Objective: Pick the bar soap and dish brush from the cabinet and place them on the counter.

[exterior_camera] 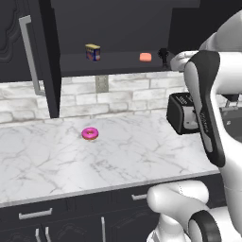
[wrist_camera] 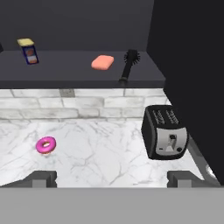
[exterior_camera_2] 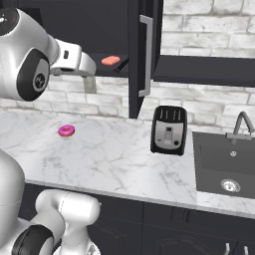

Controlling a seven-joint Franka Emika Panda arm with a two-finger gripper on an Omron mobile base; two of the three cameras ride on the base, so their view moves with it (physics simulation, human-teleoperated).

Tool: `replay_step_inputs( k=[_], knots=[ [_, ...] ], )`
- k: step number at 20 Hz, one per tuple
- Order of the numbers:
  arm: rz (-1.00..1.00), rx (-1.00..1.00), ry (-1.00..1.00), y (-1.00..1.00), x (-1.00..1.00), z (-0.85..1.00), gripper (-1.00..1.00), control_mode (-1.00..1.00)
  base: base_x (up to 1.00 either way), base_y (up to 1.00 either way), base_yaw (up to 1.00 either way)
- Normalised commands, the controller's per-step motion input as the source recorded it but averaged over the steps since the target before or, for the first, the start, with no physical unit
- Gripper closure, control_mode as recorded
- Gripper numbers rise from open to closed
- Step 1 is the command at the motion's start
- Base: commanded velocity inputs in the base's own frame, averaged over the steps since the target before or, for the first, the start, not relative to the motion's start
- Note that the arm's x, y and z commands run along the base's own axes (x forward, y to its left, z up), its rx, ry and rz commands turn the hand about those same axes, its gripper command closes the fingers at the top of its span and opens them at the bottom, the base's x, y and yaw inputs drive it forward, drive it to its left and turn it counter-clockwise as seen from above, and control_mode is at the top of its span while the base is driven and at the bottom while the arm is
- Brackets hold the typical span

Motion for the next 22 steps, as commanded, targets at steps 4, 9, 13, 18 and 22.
replay_step_inputs(
  k=[4, 9, 13, 18, 22],
  knots=[
    [0.0, 0.0, -0.09, 0.0, 0.1, 0.12, -1.0, -1.0, 0.0, 0.0, 0.0],
    [0.0, 0.0, -0.01, 0.01, 0.25, 0.0, -1.0, -1.0, 0.0, 0.0, 0.0],
    [0.0, 0.0, 0.0, 0.06, 0.29, 0.01, -1.0, -1.0, 0.0, 0.0, 0.0],
    [0.0, 0.0, 0.0, 0.09, 0.29, 0.02, -1.0, -1.0, 0.0, 0.0, 0.0],
    [0.0, 0.0, 0.0, 0.05, 0.34, 0.0, -1.0, -1.0, 0.0, 0.0, 0.0]
  ],
)
